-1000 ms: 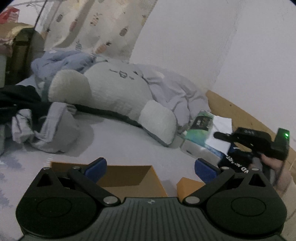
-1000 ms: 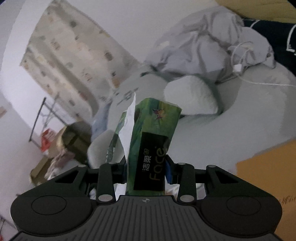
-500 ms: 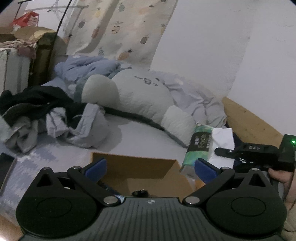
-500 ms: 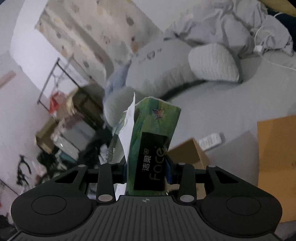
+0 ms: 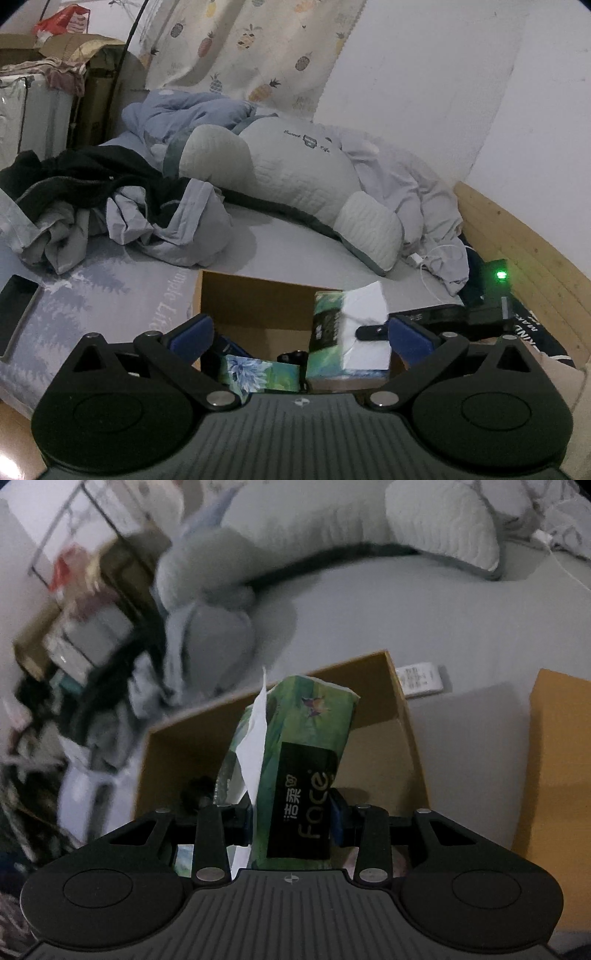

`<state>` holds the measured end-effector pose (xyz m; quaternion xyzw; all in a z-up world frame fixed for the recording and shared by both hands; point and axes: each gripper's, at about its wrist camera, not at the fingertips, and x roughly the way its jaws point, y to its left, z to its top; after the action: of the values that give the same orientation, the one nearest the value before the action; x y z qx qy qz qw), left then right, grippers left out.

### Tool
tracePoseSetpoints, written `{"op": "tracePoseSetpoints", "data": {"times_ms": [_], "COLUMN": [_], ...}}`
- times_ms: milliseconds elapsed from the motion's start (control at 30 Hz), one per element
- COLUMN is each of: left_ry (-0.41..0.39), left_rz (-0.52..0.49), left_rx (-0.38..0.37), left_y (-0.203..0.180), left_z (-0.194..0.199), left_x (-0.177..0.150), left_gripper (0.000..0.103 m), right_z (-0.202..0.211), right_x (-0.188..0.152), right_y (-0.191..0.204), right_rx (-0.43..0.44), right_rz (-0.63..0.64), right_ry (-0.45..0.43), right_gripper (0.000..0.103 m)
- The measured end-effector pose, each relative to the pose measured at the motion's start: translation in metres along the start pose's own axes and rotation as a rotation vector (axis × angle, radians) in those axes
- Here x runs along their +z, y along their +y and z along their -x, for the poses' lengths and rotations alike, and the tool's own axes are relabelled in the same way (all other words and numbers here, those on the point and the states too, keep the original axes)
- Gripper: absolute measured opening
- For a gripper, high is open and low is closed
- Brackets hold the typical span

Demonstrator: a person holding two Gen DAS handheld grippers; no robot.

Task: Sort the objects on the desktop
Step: 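Carry the green tissue pack into the cardboard box with the right gripper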

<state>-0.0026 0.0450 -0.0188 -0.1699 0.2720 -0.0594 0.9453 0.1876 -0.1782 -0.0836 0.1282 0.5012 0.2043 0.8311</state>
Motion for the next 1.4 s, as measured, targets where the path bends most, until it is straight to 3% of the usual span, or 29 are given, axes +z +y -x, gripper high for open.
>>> {"op": "tracePoseSetpoints", "data": {"times_ms": [67,433,533,733,900,967,1400], "left_ry": [0.012,0.028,0.028,0.028,0.015,0.007,-0.006], "left_rz": [0.005,0.015,0.015,0.014,-0.003,-0.011,-0.051], "left_rx": [0.006,0.036,0.038,0.035,0.033,0.036,0.072], "left_y": [0.002,0.006,0.005,0.002,-0.003,-0.005,-0.009], "left_z": [-0.002,-0.004,-0.004,-0.004,-0.002,-0.001,0.001], "left_x": [-0.002,-0.005,-0.005,-0.003,0.000,0.001,0.006], "left_gripper": [0.103,0.103,0.103,0.103,0.103,0.103,0.103], "right_z": [-0.009,0.012,0.017,0.028,0.037,0.041,0.100], "right_x": [0.000,-0.002,-0.002,-0.003,-0.004,-0.004,-0.021], "right_y": [0.006,0.011,0.012,0.015,0.017,0.018,0.007], "right_rx": [-0.033,-0.071,-0.082,-0.103,-0.120,-0.127,-0.081], "right_rz": [0.029,0.069,0.080,0.102,0.120,0.127,0.087], "right_ry": [0.027,-0.012,-0.023,-0.044,-0.062,-0.069,-0.156], "right_gripper": [0.042,0.044,0.048,0.071,0.099,0.103,0.103]}}
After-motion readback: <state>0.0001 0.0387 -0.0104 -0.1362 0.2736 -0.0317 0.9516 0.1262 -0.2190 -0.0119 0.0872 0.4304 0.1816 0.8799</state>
